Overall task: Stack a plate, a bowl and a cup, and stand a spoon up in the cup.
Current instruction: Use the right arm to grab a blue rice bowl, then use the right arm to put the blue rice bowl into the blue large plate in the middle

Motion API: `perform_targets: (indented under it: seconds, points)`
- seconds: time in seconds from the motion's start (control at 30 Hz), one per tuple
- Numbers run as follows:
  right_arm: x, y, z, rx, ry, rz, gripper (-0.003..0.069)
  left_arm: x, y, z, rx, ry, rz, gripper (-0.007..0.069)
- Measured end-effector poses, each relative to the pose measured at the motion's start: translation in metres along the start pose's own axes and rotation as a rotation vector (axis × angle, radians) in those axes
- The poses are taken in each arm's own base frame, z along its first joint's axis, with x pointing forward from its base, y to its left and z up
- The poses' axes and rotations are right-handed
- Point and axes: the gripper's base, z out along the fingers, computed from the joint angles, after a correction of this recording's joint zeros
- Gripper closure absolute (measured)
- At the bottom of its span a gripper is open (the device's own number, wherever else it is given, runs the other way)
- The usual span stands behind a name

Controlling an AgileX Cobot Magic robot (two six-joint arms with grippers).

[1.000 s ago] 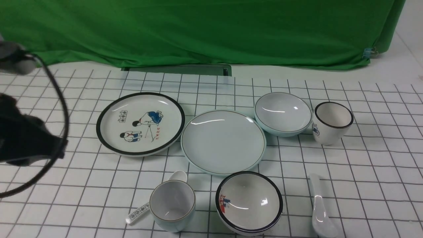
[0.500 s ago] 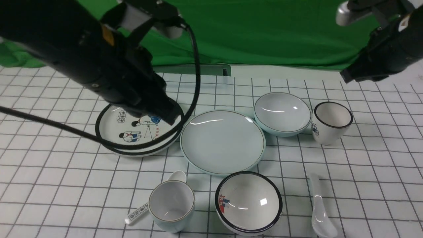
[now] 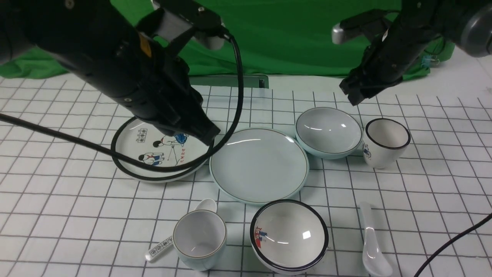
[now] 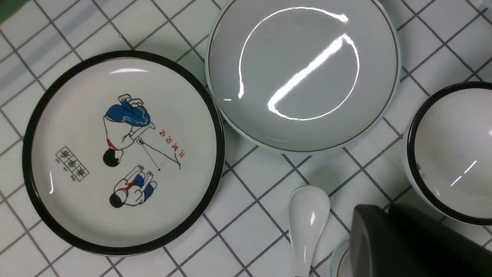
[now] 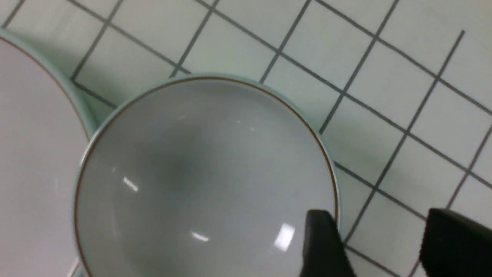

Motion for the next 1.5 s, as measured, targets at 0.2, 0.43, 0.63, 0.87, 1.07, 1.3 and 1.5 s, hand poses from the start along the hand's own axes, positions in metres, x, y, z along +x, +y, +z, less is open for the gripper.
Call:
perform_targets:
  seconds: [0.2,0.43,0.63,0.87,1.07,1.3,1.5]
  points:
    - [0.002,-0.001,0.041,-0.010,0.029,0.003,0.0196,0.001,0.000,0.000,0.001,0.007,-0.001,0.0635]
    - [0.005,-0.001,0.064,-0.014,0.038,0.006,0.0208,0.001,0.001,0.000,-0.014,0.010,0.010,0.0634]
    - [0.006,0.001,0.070,-0.035,0.041,0.019,0.0376,0.001,0.001,0.000,-0.016,0.009,0.011,0.0634]
    - [-0.009,0.002,0.045,-0.049,0.012,0.017,0.0586,0.002,0.003,0.000,-0.031,0.022,0.023,0.0634]
    - [-0.026,0.007,0.011,-0.069,-0.002,-0.021,0.0586,0.004,0.006,0.000,-0.068,0.046,0.050,0.0634]
    - [-0.047,0.027,-0.049,-0.231,-0.185,-0.012,0.0586,0.009,0.006,0.000,-0.069,0.098,0.052,0.0634]
    - [-0.030,0.050,-0.069,-0.279,-0.128,-0.083,0.0586,0.012,0.006,-0.001,-0.066,0.137,0.037,0.0634]
